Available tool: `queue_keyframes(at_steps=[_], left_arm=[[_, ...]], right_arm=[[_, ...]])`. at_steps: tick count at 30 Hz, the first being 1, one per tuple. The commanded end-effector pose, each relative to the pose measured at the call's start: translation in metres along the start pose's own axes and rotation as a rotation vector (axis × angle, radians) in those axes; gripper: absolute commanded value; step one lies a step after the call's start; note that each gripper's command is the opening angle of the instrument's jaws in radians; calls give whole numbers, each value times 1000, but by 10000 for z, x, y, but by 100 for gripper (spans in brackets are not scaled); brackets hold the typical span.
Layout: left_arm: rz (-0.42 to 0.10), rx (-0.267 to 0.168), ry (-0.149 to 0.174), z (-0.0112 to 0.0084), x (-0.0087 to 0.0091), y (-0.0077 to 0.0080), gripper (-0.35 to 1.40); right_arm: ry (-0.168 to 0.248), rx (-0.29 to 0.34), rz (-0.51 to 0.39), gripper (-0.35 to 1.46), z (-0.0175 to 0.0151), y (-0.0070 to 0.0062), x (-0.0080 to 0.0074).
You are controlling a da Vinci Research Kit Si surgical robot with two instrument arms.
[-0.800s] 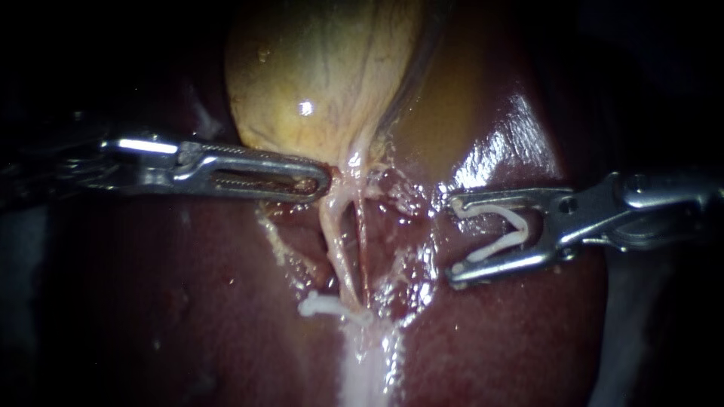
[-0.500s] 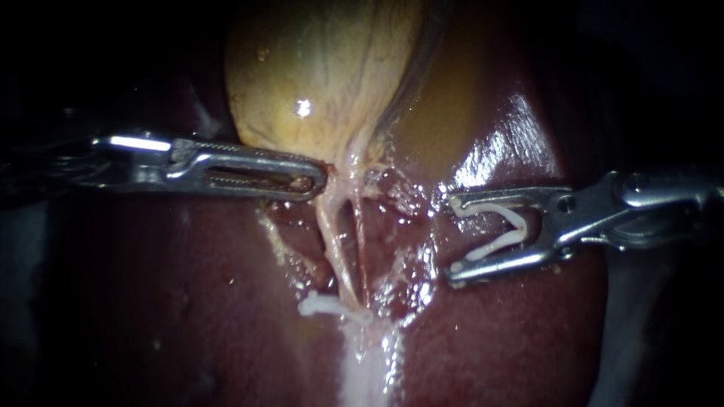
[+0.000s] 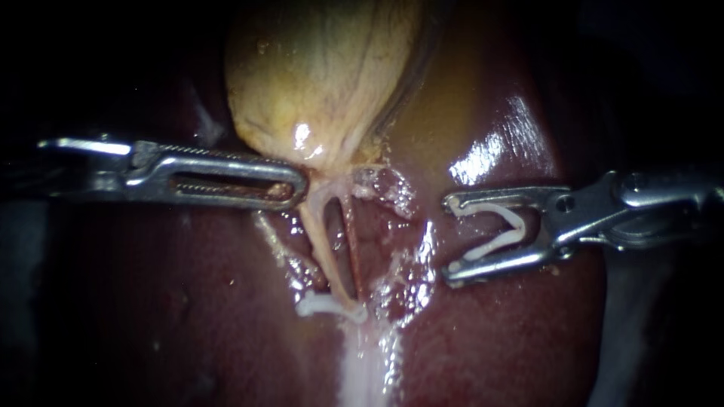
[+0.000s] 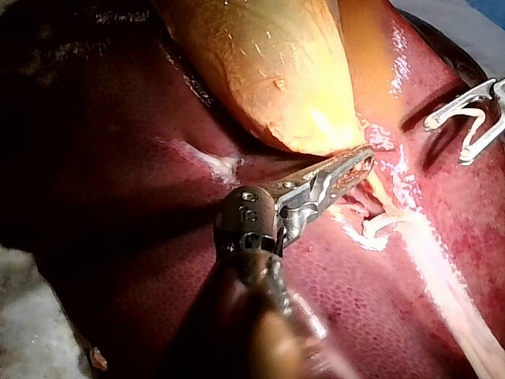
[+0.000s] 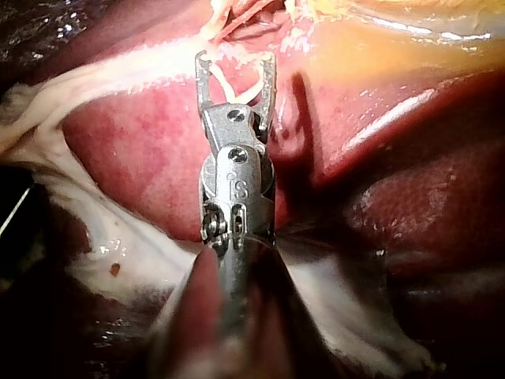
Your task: Clipping second clip left tube
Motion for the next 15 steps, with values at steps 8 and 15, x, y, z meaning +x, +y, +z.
queue_keyframes(at_steps=[8, 15], left_arm=[[1, 0, 0, 1, 0, -3, -35], [2, 1, 0, 3, 0, -4, -35]], right_arm=[[2, 2, -5, 50, 37, -11, -1], [0, 22, -20, 50, 79, -18, -12]])
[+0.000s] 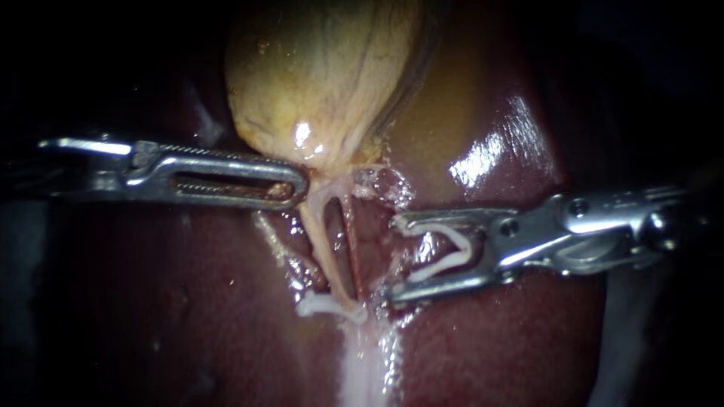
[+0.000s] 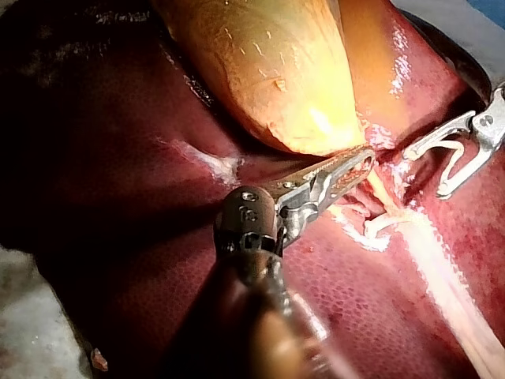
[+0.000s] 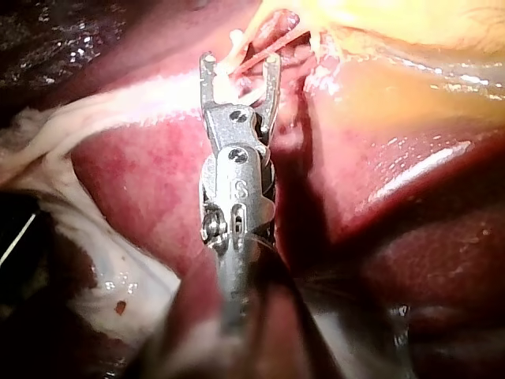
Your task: Clipping second clip left tube
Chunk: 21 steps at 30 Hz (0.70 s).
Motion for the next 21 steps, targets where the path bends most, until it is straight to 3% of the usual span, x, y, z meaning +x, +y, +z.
queue_keyframes(at_steps=[1, 13, 21], left_arm=[[0, 1, 0, 0, 0, 0, -35], [0, 2, 1, 2, -2, 3, -35], [1, 3, 2, 4, -2, 3, -35]], right_arm=[[-1, 4, 5, 50, 5, -1, -2], [0, 12, 29, 50, 47, 4, -24], [-4, 43, 41, 50, 82, 0, -39]])
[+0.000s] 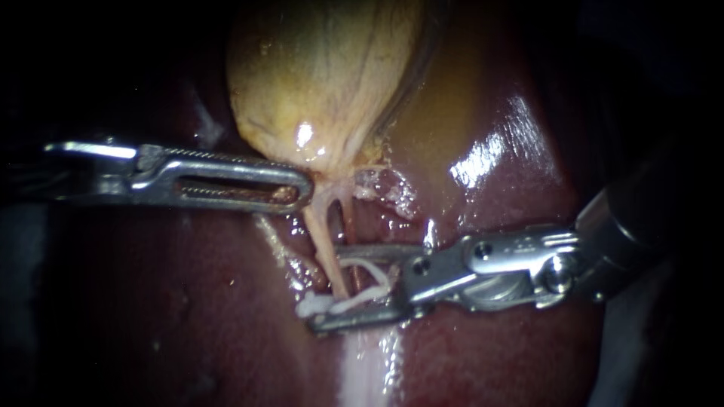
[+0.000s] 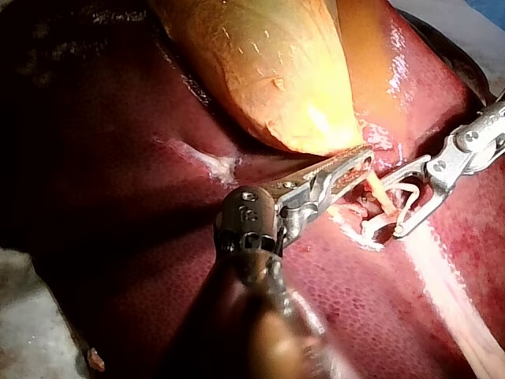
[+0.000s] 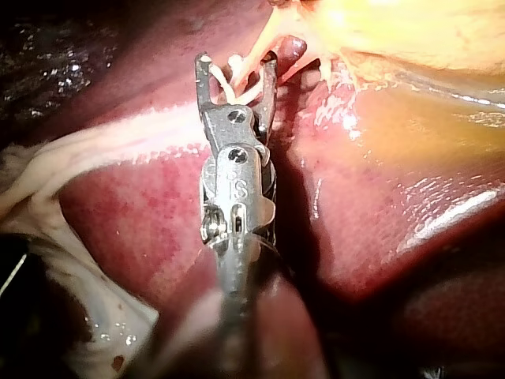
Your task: Clipping second clip left tube
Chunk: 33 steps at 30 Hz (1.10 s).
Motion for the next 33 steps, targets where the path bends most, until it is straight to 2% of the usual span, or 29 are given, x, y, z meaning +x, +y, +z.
queue_keyframes(at_steps=[1, 8, 14, 18, 22, 23, 26, 33], left_arm=[[0, 0, 0, 0, 0, 0, -35], [0, 1, 0, 1, 0, 0, -35], [0, 1, 0, 1, 0, 0, -35], [0, 1, 0, 1, 0, 0, -35], [0, 1, 0, 1, 0, -1, -35], [0, 0, 0, 1, 0, -1, -35], [0, 0, 0, 2, 0, -2, -35], [1, -1, -1, 1, 0, -4, -35]], right_arm=[[-1, 3, 2, 50, 4, 0, -1], [-3, 13, 27, 48, 20, -1, -9], [-2, 13, 57, 40, 18, -1, -9], [-1, 14, 77, 25, 14, 0, -7], [0, 17, 95, -6, 8, 2, -7], [-3, 18, 101, -19, 6, 2, -7], [-5, 19, 126, -35, 3, 5, -7], [-23, 16, 176, -35, -1, 7, -6]])
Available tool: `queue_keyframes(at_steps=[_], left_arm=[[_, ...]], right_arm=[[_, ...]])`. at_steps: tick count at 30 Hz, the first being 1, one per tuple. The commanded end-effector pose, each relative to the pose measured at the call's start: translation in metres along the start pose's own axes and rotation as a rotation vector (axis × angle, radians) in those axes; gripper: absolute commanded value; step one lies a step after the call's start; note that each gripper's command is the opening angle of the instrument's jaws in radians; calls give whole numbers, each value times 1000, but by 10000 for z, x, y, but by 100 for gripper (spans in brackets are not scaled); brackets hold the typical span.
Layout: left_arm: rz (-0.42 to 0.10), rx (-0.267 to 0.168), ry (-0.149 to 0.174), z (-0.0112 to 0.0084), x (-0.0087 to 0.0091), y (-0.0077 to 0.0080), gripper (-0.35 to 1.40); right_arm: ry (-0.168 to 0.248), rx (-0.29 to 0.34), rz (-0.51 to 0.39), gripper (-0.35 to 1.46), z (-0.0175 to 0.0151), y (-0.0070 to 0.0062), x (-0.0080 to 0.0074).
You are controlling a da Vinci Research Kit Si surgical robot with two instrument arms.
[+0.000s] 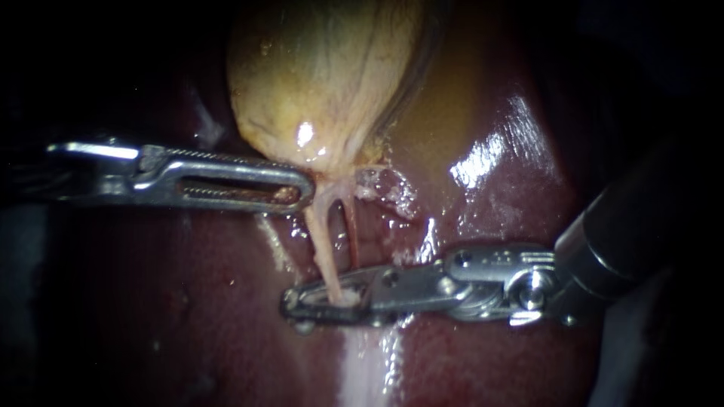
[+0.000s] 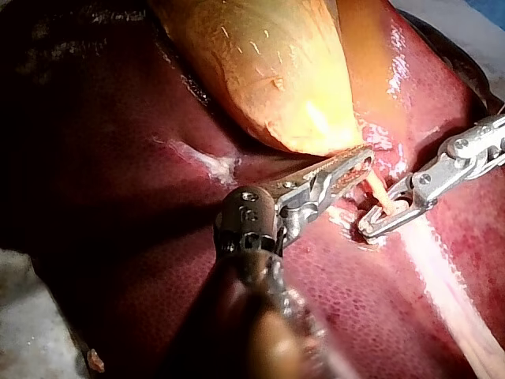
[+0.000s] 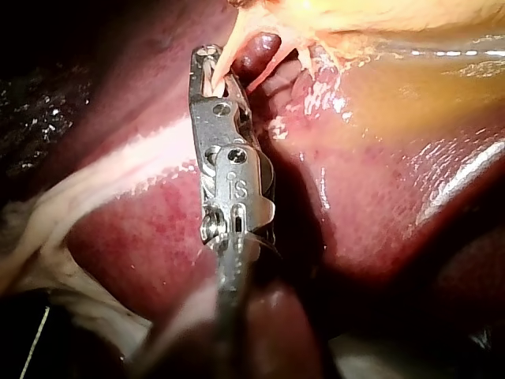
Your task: Clipping second clip left tube
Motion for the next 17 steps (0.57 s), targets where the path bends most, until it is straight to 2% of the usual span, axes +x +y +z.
queue_keyframes(at_steps=[1, 17], left_arm=[[0, -1, 0, 0, 0, 0, -35], [1, -3, -1, 0, 1, -5, -35]], right_arm=[[-2, 3, -3, -35, 0, 0, 0], [-12, 4, 3, -35, -1, 4, -2]])
